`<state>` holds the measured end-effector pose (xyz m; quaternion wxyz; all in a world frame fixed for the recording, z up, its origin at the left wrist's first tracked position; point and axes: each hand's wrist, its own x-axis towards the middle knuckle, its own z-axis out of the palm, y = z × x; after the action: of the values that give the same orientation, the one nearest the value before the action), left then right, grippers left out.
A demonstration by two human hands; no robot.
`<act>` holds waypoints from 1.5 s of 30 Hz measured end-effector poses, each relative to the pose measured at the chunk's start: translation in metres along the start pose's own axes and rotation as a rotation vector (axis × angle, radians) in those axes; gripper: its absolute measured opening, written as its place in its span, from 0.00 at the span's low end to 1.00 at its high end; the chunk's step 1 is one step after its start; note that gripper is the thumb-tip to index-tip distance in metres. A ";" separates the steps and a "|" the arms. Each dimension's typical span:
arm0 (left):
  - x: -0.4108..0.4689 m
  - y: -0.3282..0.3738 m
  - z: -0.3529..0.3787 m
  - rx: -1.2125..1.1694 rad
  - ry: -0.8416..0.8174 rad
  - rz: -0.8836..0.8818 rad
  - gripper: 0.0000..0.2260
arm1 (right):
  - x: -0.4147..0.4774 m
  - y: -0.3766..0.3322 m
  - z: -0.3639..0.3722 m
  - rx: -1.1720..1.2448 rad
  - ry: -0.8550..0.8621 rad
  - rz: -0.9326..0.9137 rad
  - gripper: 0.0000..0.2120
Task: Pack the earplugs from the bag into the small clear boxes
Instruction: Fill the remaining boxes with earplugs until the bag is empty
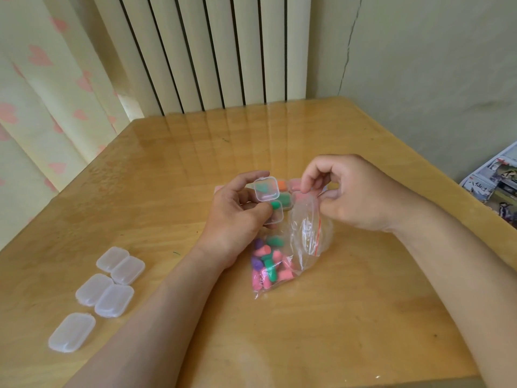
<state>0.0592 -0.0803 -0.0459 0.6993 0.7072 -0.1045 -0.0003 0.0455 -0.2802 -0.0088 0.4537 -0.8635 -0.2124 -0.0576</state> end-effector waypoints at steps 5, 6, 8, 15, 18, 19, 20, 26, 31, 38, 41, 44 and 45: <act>0.001 0.000 0.000 -0.010 0.026 -0.014 0.22 | -0.001 -0.003 0.001 -0.102 0.038 0.021 0.15; 0.001 0.000 0.000 -0.012 0.027 -0.015 0.21 | -0.001 -0.004 0.002 -0.106 0.047 0.022 0.13; 0.001 0.000 0.000 -0.016 0.028 -0.020 0.20 | -0.001 -0.005 0.004 -0.061 0.004 0.045 0.10; 0.002 0.001 -0.001 0.003 0.050 -0.048 0.18 | -0.002 -0.008 0.014 -0.024 -0.158 0.091 0.24; 0.002 0.002 -0.001 0.001 0.048 -0.060 0.17 | -0.004 -0.010 0.014 -0.006 -0.229 0.114 0.22; 0.002 0.002 -0.001 0.001 0.050 -0.064 0.17 | -0.004 -0.009 0.014 -0.014 -0.234 0.108 0.22; 0.002 0.002 -0.001 0.002 0.049 -0.068 0.17 | -0.004 -0.008 0.015 -0.020 -0.233 0.116 0.21; 0.003 0.000 -0.002 0.032 0.038 -0.080 0.18 | -0.004 -0.006 0.021 -0.110 -0.313 0.153 0.14; 0.003 -0.001 -0.001 0.036 0.044 -0.095 0.18 | -0.003 -0.002 0.026 -0.188 -0.315 0.153 0.09; 0.004 0.000 0.000 0.046 0.070 -0.105 0.18 | 0.001 0.008 0.037 -0.287 -0.197 0.086 0.11; 0.004 0.001 0.000 0.044 0.073 -0.108 0.17 | 0.002 0.010 0.039 -0.313 -0.176 0.055 0.13; 0.004 0.002 0.000 0.052 0.079 -0.104 0.17 | 0.002 0.011 0.040 -0.308 -0.190 0.054 0.14; 0.004 0.002 0.001 0.055 0.081 -0.104 0.17 | 0.002 0.011 0.041 -0.313 -0.195 0.050 0.13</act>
<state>0.0623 -0.0814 -0.0436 0.6823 0.7300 -0.0391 -0.0053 0.0481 -0.2519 -0.0401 0.2921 -0.9302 -0.2223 0.0054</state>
